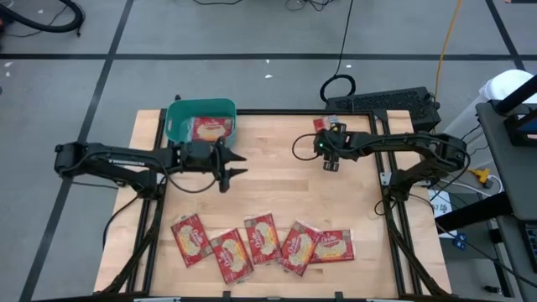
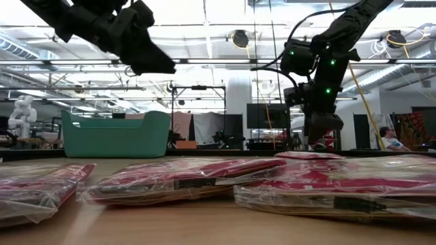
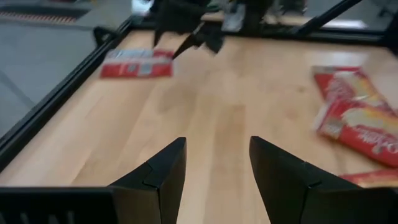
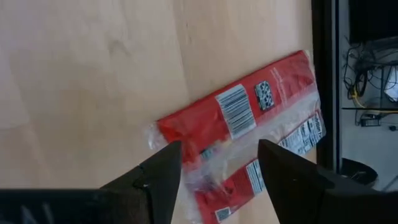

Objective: Sort popcorn bags into baskets
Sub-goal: Put the red popcorn bag into the green bin

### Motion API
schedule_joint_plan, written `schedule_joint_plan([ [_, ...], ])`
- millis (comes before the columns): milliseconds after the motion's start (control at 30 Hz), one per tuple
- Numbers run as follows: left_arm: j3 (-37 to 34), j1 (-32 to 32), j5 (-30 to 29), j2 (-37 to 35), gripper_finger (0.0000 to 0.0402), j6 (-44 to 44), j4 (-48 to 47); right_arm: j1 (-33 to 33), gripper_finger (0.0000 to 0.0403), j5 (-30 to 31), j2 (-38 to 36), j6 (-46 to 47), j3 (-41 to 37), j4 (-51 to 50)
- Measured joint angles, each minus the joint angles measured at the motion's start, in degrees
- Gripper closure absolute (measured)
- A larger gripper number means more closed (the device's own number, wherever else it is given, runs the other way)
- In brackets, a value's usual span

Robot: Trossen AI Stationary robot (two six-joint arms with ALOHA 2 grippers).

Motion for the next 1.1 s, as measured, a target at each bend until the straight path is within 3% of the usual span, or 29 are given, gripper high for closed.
schedule_joint_plan([
  [100,0.0,-1.9,0.0,2.5,0.0222,0.6,4.2,-0.9,0.02,-0.5,0.0,-1.4,-0.1,0.0],
  [267,0.0,-3.9,0.0,5.5,0.0222,0.9,7.7,-3.8,0.0197,-7.7,0.0,-3.7,-1.6,1.8],
  [433,0.0,-4.5,0.0,7.3,0.0222,0.5,9.2,-7.4,0.0166,-12.1,0.0,-4.5,-3.2,4.9],
  [567,0.0,-4.5,0.0,7.3,0.0222,-0.8,10.9,-9.4,0.0137,-12.4,0.0,-4.0,-4.0,6.1],
  [667,0.0,-4.5,0.0,7.4,0.0222,-0.7,11.7,-10.4,0.0134,-16.1,0.2,-3.7,-5.0,6.6],
  [867,0.0,-4.5,0.0,7.4,0.0222,0.2,12.5,-11.7,0.0189,-18.9,0.1,-2.2,-8.0,9.4],
  [1100,0.0,-4.5,0.0,7.4,0.0222,0.2,13.3,-12.2,0.0316,-20.5,0.1,3.0,-9.0,10.4],
])
